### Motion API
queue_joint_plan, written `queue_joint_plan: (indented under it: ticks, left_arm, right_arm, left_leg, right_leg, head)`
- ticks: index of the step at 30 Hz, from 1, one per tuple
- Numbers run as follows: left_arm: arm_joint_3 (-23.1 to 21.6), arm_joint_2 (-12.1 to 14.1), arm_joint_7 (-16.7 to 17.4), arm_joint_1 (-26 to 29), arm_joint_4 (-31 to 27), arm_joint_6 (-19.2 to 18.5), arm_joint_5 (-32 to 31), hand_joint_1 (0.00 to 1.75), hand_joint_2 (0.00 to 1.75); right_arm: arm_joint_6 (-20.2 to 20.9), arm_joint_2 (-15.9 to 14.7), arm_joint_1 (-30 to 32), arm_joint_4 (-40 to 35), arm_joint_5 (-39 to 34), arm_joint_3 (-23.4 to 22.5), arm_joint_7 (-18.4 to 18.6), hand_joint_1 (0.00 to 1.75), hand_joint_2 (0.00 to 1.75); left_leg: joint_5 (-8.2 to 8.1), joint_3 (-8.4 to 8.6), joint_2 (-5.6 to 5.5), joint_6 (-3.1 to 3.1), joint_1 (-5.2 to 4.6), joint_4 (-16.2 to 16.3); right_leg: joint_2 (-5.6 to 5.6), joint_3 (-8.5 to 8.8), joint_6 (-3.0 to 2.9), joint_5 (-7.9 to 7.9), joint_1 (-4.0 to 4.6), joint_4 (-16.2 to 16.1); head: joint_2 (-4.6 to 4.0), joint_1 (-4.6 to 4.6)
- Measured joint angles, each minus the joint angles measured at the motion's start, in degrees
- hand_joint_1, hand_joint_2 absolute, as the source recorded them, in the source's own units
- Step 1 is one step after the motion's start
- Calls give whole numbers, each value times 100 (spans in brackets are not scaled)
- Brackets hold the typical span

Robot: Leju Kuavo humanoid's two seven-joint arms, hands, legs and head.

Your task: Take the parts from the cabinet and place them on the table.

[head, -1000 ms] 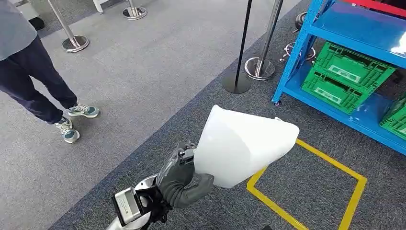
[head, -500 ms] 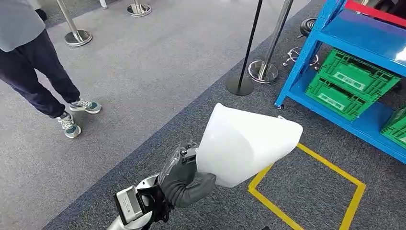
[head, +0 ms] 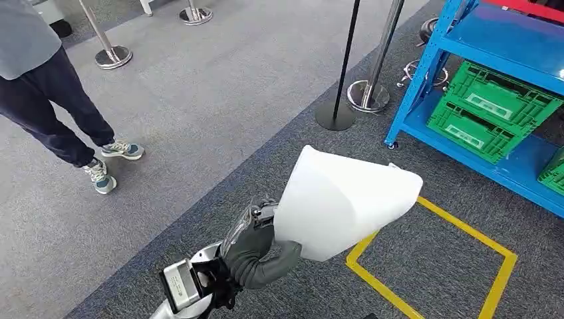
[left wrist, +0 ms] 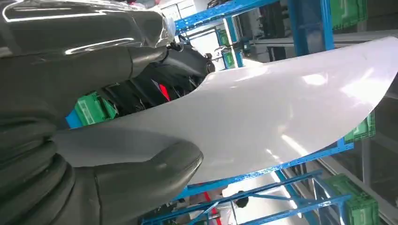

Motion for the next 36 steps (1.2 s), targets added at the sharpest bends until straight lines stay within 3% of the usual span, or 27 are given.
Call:
queue_joint_plan:
  ticks: [3,5,7,9,11,12,13,15,16,17,18,21,22,23,24,26,27,28,29,30,31,32,33,36]
  left_arm:
    - [2,2,0,0,0,0,0,175,175]
    - [13,2,0,0,-2,2,0,175,175]
    - [15,-4,0,5,-17,9,0,175,175]
    - [17,-9,-2,5,-15,9,0,175,175]
    - [20,9,0,33,-13,9,0,175,175]
    - [20,11,0,41,-11,9,0,175,175]
    - [20,20,0,47,-11,11,0,175,175]
    - [20,24,0,49,-13,11,0,175,175]
    - [20,20,0,48,-13,11,0,175,175]
    - [22,18,0,49,-13,11,0,175,175]
    - [24,11,2,52,-13,11,0,175,175]
    - [20,24,2,57,-13,11,0,175,175]
    - [26,31,2,59,-18,13,0,175,175]
    - [24,31,2,44,-17,13,0,175,175]
    - [20,26,2,43,-18,13,0,175,175]
    - [15,39,2,55,-15,13,0,175,175]
    - [15,48,2,65,-15,13,0,175,175]
    - [17,57,2,74,-15,13,0,175,175]
    - [17,57,0,76,-15,13,0,175,175]
    - [15,53,2,75,-15,13,0,175,175]
    - [17,42,2,73,-18,13,0,175,175]
    - [17,24,2,70,-28,13,0,175,175]
    - [15,11,2,59,-33,13,0,175,175]
    - [26,13,0,64,-39,11,-9,175,175]
  right_arm:
    - [-11,2,-1,0,11,4,-24,0,0]
    - [-15,7,-4,0,41,9,-30,0,0]
    - [-20,2,-3,0,66,13,-44,0,0]
    - [-26,4,-4,0,74,15,-59,0,0]
    - [-26,0,1,0,74,15,-61,0,0]
    - [-26,0,8,0,72,15,-61,0,0]
    - [-26,-4,14,0,72,15,-61,0,0]
    - [-26,-18,12,0,72,15,-61,0,0]
    - [-26,-22,13,0,72,15,-63,0,0]
    - [-26,-20,9,4,74,17,-63,0,0]
    - [-28,-13,5,4,74,20,-72,0,0]
    - [-28,-15,-1,2,74,17,-72,0,0]
    - [-28,-7,-10,0,74,17,-72,0,0]
    - [-31,-18,-15,-2,74,17,-77,0,0]
    - [-31,-18,-5,-2,74,17,-77,0,0]
    - [-30,-22,24,-2,74,17,-76,0,0]
    - [-31,-24,27,-2,74,17,-77,0,0]
    - [-31,-26,23,-2,74,17,-77,0,0]
    - [-28,-24,12,-2,74,17,-76,0,0]
    - [-30,-24,0,-2,74,17,-77,0,0]
    - [-28,-22,-9,-2,76,20,-77,0,0]
    - [-28,-20,-11,-2,77,20,-77,0,0]
    - [-28,-13,1,-2,77,20,-76,0,0]
    - [-24,9,-11,-2,81,20,-76,0,0]
  left_leg:
    - [-12,-20,0,-11,-11,26]
    - [-10,-29,-6,-12,-30,17]
    - [112,89,-26,-32,34,-173]
    - [133,97,-49,2,44,-200]
    - [132,82,-104,2,38,-191]
    - [132,79,-145,1,39,-183]
    - [130,80,-191,-2,45,-174]
    - [104,79,-330,-41,72,-118]
    - [73,63,-393,-87,86,-60]
    - [49,19,-438,-132,52,-28]
    - [41,-20,-500,-153,62,10]
    - [91,-53,-611,-246,100,-34]
    - [59,-88,-509,-257,100,-2]
    - [-53,-169,-181,-278,67,172]
    - [-253,-361,-19,-295,73,551]
    - [-656,-894,67,-305,77,1559]
    - [-703,-1057,67,-303,78,1853]
    - [-634,-1081,67,-294,78,1861]
    - [-445,-960,74,-275,75,1591]
    - [-199,-710,122,-244,60,1098]
    - [23,-397,275,-197,28,529]
    - [98,-143,720,-119,-52,103]
    - [53,-112,772,-125,-102,17]
    - [74,-164,498,-80,-123,-5]
  right_leg:
    - [-4,1,5,1,-3,-1]
    - [-25,28,44,25,-14,-48]
    - [-32,35,74,-16,-13,-12]
    - [-26,-201,93,-378,4,542]
    - [-25,-637,132,-774,9,1487]
    - [-25,-721,142,-776,9,1665]
    - [-25,-668,144,-659,4,1550]
    - [12,-182,158,-155,-25,590]
    - [221,89,180,16,-70,34]
    - [399,139,180,-134,-47,-20]
    - [312,154,83,-98,-46,-31]
    - [176,146,-38,-87,11,-16]
    - [96,157,-84,-65,-24,-41]
    - [40,164,-118,-74,-18,-47]
    - [-30,164,-145,-78,-4,-47]
    - [-209,156,-161,-88,18,-44]
    - [-288,154,-164,-91,24,-44]
    - [-363,157,-168,-96,33,-44]
    - [-436,163,-170,-100,41,-45]
    - [-503,173,-168,-106,48,-46]
    - [-564,187,-158,-113,50,-47]
    - [-605,210,-142,-123,53,-46]
    - [-653,207,-93,-155,96,-36]
    - [-890,287,-34,-157,76,-100]
  head:
    - [0,2]
    - [0,0]
    - [0,15]
    - [0,31]
    - [0,33]
    - [0,35]
    - [0,33]
    - [0,35]
    - [0,39]
    - [0,33]
    - [0,28]
    - [0,24]
    - [0,26]
    - [0,-19]
    - [0,-44]
    - [0,-42]
    - [0,-44]
    - [0,-42]
    - [0,-44]
    - [0,-42]
    - [0,-42]
    - [0,-42]
    - [0,-39]
    - [0,-35]
